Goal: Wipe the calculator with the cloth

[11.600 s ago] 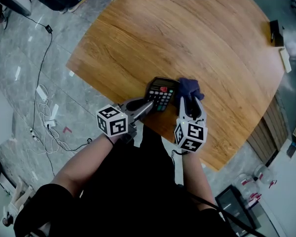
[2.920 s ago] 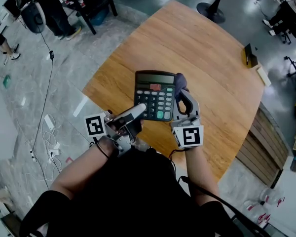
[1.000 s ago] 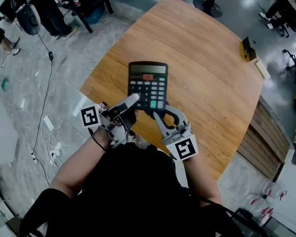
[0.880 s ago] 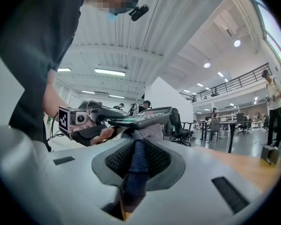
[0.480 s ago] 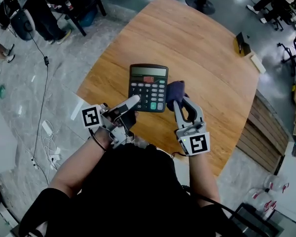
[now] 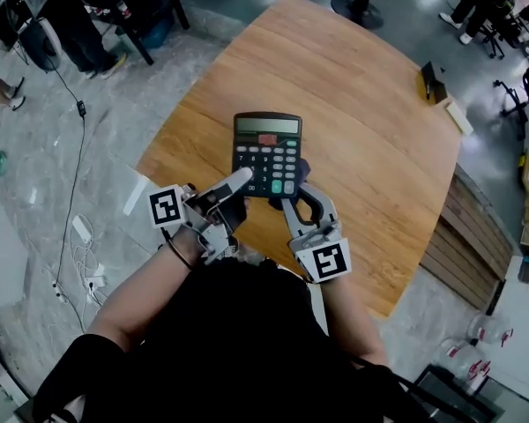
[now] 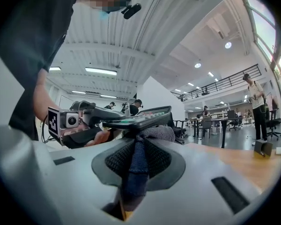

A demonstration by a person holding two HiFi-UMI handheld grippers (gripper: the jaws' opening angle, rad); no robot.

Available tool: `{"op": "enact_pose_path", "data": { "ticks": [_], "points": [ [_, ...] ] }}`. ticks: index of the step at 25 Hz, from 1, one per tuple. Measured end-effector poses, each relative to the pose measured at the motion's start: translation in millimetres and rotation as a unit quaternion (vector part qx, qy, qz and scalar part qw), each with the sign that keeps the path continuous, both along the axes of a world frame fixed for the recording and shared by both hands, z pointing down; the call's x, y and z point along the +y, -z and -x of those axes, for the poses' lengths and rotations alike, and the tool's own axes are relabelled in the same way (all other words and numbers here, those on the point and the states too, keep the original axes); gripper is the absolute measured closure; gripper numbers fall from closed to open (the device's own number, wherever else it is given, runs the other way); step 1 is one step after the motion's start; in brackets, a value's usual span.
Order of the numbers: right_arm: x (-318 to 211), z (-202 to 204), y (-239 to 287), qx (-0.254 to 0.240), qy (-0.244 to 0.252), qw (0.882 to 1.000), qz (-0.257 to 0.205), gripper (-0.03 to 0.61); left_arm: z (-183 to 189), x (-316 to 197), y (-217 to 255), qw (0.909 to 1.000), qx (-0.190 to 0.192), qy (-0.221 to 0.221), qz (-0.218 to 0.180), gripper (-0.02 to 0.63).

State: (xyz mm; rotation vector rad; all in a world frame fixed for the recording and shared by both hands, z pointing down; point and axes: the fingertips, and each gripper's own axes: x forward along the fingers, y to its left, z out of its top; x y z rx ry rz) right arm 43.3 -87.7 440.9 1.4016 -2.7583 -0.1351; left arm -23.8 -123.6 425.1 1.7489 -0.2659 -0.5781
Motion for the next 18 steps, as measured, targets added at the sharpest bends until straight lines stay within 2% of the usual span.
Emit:
{"op": "enact_pose_path", "data": {
  "ticks": [5,8,12,16,18],
  "points": [
    [17.3,38.0,-4.3,0.015,0.054,0.998,-0.001,0.520,0.7,-6.1,-0.5,1.0000,-0.006,0.007,0.000,0.543],
    [27.8,39.1,-9.0,0.013,0.058,0.998,0.015,0.520,2.7,-8.2,-2.1,0.9998,-0.016,0.011,-0.001,0.543],
    [20.0,-0.5,-14.1,-0.008,0.003,0.999,0.036,0.520,4.5,-11.9,-6.5,0.9996,-0.020,0.018,0.004,0.543],
    [3.3,-59.2,1.1,-0.006,-0.072,0.997,0.013,0.520,0.9,-13.0,-11.4,0.9994,-0.030,0.013,0.002,0.543],
    [-0.4,-74.4,19.0,-0.004,-0.093,0.996,-0.003,0.520,-0.4,-9.5,-15.1,0.9989,-0.046,0.007,-0.001,0.543]
  ]
}}
